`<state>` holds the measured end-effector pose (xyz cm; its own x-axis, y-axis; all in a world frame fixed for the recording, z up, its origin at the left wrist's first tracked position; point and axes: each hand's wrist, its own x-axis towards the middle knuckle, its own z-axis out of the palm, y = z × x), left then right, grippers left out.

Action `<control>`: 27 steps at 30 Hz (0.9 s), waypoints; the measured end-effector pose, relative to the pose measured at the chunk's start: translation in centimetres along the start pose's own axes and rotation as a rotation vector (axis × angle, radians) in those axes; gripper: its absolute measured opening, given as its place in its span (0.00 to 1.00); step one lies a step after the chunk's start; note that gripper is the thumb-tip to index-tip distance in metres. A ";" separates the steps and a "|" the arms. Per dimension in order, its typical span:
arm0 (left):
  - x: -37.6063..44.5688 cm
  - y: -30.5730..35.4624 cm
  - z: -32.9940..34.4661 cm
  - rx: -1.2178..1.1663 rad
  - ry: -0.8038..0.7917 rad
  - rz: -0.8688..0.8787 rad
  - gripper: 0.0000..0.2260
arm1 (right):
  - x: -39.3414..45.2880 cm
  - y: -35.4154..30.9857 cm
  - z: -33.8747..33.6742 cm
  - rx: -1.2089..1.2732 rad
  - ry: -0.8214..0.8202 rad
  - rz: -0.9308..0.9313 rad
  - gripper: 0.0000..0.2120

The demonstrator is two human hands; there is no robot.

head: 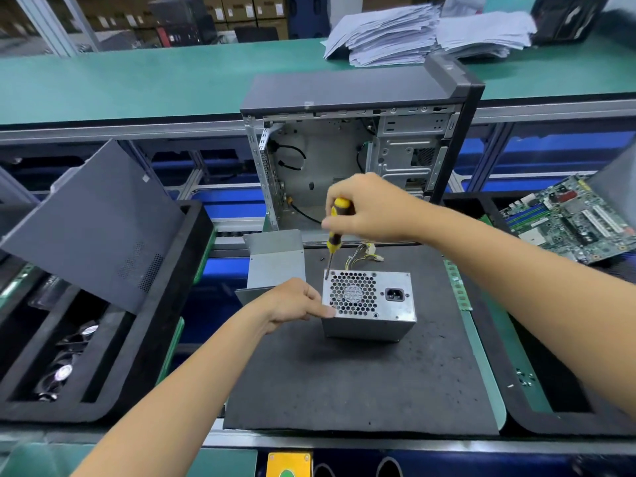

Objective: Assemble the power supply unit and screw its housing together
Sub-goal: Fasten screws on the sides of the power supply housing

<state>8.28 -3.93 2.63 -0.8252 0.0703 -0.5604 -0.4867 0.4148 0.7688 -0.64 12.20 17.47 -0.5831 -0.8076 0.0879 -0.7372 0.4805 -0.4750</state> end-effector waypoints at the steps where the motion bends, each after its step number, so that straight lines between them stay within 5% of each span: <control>1: -0.1 0.0 0.0 0.026 0.003 0.007 0.19 | 0.3 0.6 -0.1 0.030 0.058 0.038 0.10; 5: -0.1 1.1 -1.2 0.106 0.038 -0.003 0.15 | 1.0 2.5 0.6 0.074 0.205 0.122 0.09; 13: 6.0 3.6 -3.3 0.406 0.450 0.106 0.04 | 2.4 5.2 2.9 0.049 0.157 0.183 0.08; 27: 16.8 1.1 -2.9 0.814 0.440 -0.038 0.10 | 5.6 10.3 6.9 0.088 0.022 0.286 0.09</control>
<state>-6.93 -4.95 -5.03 -0.9284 -0.2381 -0.2854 -0.3019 0.9309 0.2055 -9.21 10.28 7.04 -0.7707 -0.6357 -0.0425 -0.5097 0.6553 -0.5575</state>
